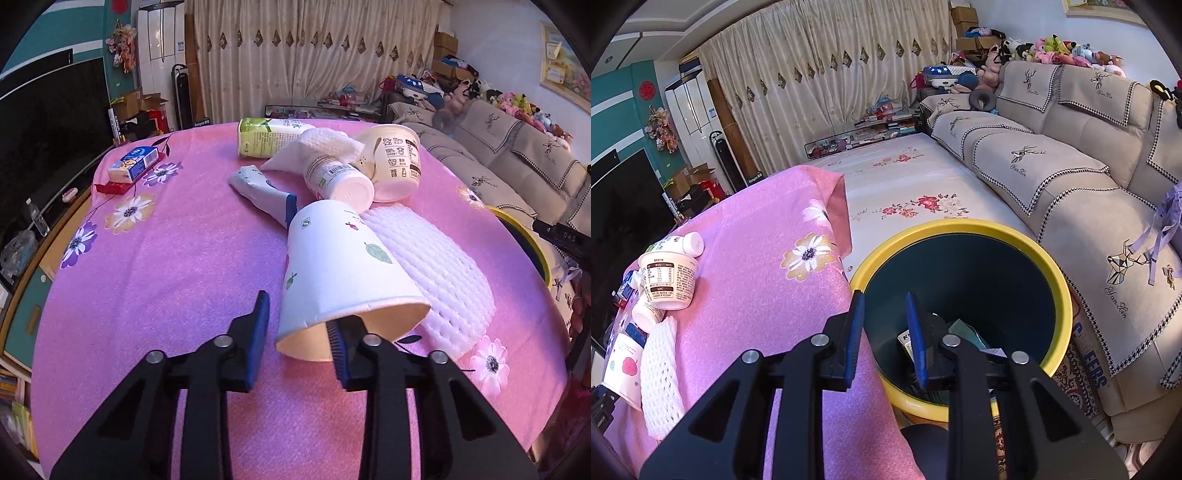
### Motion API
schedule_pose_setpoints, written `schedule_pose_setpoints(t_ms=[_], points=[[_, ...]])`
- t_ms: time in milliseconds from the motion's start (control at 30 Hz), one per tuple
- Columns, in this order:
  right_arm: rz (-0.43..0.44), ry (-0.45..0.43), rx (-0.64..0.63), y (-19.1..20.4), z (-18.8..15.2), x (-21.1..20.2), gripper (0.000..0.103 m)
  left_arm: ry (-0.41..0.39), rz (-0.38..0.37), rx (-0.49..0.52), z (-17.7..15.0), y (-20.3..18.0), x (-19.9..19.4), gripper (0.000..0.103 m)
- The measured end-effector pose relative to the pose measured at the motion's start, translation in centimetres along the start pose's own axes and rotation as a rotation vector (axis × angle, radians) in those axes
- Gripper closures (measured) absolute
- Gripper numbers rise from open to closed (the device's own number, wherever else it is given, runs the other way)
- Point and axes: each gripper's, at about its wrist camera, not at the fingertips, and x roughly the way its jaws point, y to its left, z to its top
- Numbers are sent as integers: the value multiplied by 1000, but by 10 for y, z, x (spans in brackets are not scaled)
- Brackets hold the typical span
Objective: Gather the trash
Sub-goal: 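Grasp the white paper cup rim with the left gripper and lift, then carry the paper cup with the left gripper over the bin and drop it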
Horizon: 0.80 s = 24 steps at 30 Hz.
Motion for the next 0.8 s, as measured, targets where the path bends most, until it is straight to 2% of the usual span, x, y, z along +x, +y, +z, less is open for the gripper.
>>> schedule_pose_setpoints(t_ms=[33,100,233,467,600,800], points=[[0,0,0,0,0,0,80,5,-3,1,1,-1,2,89],[0,2,0,0,0,0,80,-2,-9,3,0,-3,1,96],[9,5,3,-1,0,1,80,-31,13,32,2,-10,-10,96],[12,-18,5,-7,-2,-7,80,-98,-35,53,13,-27,-47,96],[4,-30,17,-20,-3,-16,80,-125,-91,99,26,-56,-57,96],[-39,-44,49,-51,-4,-28,80,-109,-221,179,48,-121,-39,96]])
